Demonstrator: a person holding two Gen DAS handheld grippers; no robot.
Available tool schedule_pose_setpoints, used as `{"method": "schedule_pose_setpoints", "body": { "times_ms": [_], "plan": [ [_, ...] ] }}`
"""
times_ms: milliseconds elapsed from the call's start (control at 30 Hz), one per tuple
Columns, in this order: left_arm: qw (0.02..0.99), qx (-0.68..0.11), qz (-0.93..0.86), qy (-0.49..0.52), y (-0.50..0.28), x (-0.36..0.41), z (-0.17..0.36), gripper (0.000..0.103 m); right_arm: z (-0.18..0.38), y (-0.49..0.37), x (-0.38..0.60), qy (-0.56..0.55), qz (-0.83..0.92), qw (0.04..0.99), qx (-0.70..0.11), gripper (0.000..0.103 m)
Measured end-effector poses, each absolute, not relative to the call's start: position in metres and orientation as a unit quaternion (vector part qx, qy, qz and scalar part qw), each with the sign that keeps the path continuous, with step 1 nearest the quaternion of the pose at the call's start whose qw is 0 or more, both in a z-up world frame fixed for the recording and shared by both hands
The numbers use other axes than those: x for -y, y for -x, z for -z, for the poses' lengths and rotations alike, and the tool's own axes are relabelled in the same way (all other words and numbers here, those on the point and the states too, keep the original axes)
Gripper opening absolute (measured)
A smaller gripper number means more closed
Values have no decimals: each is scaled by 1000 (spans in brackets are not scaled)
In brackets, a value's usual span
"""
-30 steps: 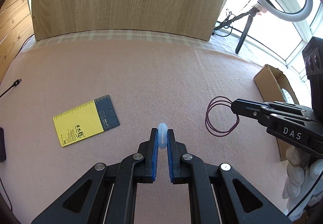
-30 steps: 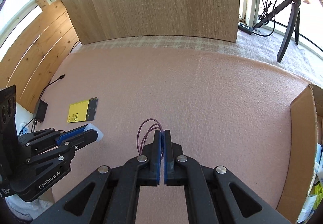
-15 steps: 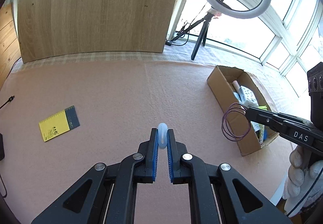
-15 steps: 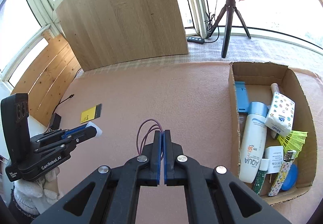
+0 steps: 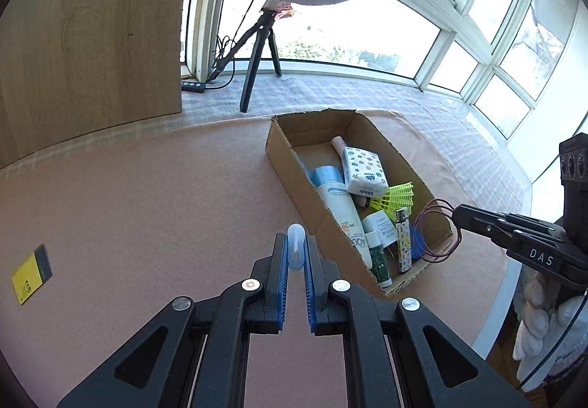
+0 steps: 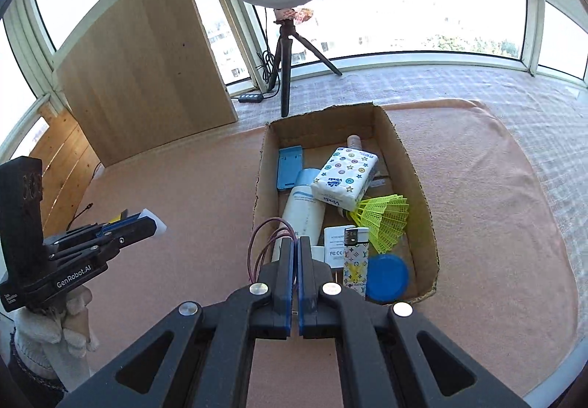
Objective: Organize objects
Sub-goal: 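Carry the cap and rubber band over the box with both grippers, then open both grippers to drop the cap and rubber band into the box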
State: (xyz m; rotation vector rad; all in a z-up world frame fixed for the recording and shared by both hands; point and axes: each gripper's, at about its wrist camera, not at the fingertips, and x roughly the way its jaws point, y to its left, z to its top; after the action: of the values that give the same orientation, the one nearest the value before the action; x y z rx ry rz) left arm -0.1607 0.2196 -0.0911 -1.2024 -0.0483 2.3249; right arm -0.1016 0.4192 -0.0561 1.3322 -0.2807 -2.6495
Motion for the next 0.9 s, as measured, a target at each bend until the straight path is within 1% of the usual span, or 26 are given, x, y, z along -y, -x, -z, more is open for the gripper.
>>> {"method": "schedule_pose_setpoints", "body": {
  "times_ms": [267,567,633,667,700,733,767,800,833,900],
  "plan": [
    [275,-3,-853,443,195,-281,96,8,65,108,-461,-449,886,57,101,2],
    [272,-15,-851,450,228,-322,103,9,71,121,-472,-455,884,62,90,2],
    [270,-18,-851,450,231,-326,103,17,72,123,-473,-455,884,63,90,2],
    [269,-19,-852,448,232,-329,103,26,72,123,-473,-453,884,65,93,3],
    [265,-23,-854,447,232,-330,103,48,71,123,-474,-451,885,65,95,10],
    [263,-24,-856,444,232,-331,102,62,71,123,-475,-451,885,66,96,19],
    [262,-23,-860,438,232,-330,100,82,70,123,-475,-449,886,68,96,45],
    [260,-23,-865,429,231,-330,97,85,69,121,-475,-443,889,67,96,66],
    [259,-26,-866,426,230,-329,95,85,66,118,-476,-434,894,64,95,69],
    [259,-28,-866,427,231,-329,94,85,62,115,-476,-424,899,61,89,69]
  ]
}}
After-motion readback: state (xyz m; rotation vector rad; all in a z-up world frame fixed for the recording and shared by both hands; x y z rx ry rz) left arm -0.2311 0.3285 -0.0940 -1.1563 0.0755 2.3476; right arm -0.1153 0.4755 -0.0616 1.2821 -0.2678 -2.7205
